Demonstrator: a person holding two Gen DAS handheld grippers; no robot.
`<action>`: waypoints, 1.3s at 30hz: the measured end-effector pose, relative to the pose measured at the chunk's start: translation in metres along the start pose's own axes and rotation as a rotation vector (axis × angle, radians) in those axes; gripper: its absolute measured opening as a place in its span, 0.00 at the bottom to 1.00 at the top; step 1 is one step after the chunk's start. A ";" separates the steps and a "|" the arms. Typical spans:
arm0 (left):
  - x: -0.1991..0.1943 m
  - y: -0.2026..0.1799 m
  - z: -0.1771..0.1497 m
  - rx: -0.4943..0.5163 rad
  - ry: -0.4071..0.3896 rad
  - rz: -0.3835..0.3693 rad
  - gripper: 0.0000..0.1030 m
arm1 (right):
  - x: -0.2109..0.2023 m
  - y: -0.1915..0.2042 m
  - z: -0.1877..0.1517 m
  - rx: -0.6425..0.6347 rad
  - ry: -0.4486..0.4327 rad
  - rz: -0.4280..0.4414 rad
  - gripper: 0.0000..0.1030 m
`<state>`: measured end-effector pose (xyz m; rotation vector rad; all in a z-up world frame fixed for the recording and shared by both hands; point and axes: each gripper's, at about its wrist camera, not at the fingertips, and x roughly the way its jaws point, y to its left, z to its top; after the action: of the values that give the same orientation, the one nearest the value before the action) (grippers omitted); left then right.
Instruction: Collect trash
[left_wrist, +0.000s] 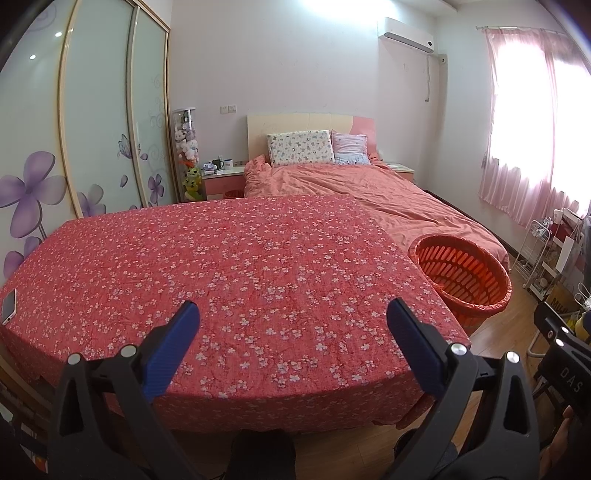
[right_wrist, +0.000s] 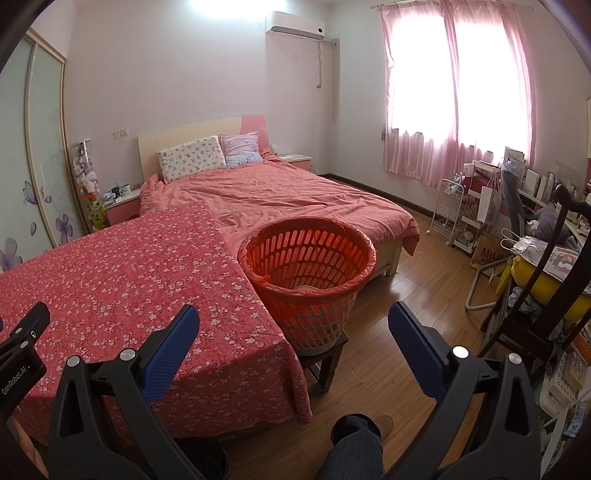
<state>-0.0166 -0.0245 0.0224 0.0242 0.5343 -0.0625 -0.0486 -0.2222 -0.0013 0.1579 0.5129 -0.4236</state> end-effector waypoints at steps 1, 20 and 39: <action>0.000 0.000 0.000 0.000 0.000 0.000 0.96 | 0.000 0.000 0.000 0.000 0.000 0.000 0.98; 0.003 0.000 -0.001 0.000 0.004 0.003 0.96 | 0.002 -0.002 -0.004 0.001 0.008 -0.002 0.98; 0.004 0.000 -0.002 0.002 0.007 0.002 0.96 | 0.004 -0.005 -0.003 0.001 0.012 -0.001 0.98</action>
<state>-0.0143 -0.0245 0.0182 0.0265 0.5410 -0.0614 -0.0489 -0.2272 -0.0057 0.1608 0.5245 -0.4241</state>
